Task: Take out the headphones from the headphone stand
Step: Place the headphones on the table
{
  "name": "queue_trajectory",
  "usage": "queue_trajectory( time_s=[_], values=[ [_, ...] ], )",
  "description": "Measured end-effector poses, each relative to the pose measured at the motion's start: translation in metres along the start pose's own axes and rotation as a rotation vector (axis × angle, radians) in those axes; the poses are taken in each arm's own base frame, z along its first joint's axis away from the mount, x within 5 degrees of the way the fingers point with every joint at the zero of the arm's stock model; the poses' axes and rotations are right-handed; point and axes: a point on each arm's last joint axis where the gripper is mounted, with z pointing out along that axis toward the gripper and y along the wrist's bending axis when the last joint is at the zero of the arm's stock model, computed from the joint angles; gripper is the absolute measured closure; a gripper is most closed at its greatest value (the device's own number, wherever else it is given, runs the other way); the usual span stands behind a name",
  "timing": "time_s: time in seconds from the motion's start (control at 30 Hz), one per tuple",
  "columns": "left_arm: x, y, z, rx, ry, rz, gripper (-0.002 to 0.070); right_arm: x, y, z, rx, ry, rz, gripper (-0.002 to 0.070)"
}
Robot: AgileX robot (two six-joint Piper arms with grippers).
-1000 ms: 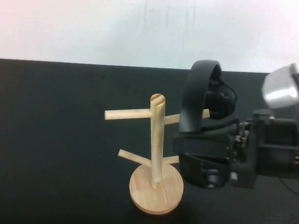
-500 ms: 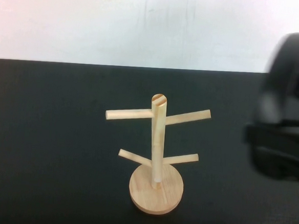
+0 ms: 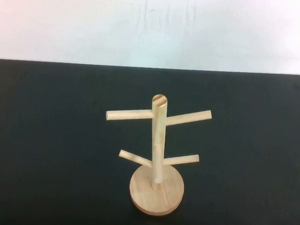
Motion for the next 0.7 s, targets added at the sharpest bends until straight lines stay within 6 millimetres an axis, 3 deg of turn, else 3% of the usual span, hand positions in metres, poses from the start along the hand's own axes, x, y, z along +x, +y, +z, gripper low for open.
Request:
queue_trajectory(
  time_s=[0.2, 0.4, 0.57, 0.7],
  values=[
    [0.000, 0.000, 0.000, 0.000, 0.000, 0.000, 0.0673, -0.003, 0.009, 0.056, -0.007, 0.148, 0.078, 0.0678],
    [0.000, 0.000, 0.000, 0.000, 0.000, 0.000, 0.0673, -0.011, 0.018, 0.112, -0.052, 0.145, 0.195, 0.0678],
    [0.000, 0.000, 0.000, 0.000, 0.000, 0.000, 0.0673, -0.015, 0.021, 0.144, -0.030, 0.202, 0.202, 0.0661],
    [0.000, 0.000, 0.000, 0.000, 0.000, 0.000, 0.0673, -0.025, 0.023, 0.157, -0.023, 0.182, 0.173, 0.0566]
  ],
)
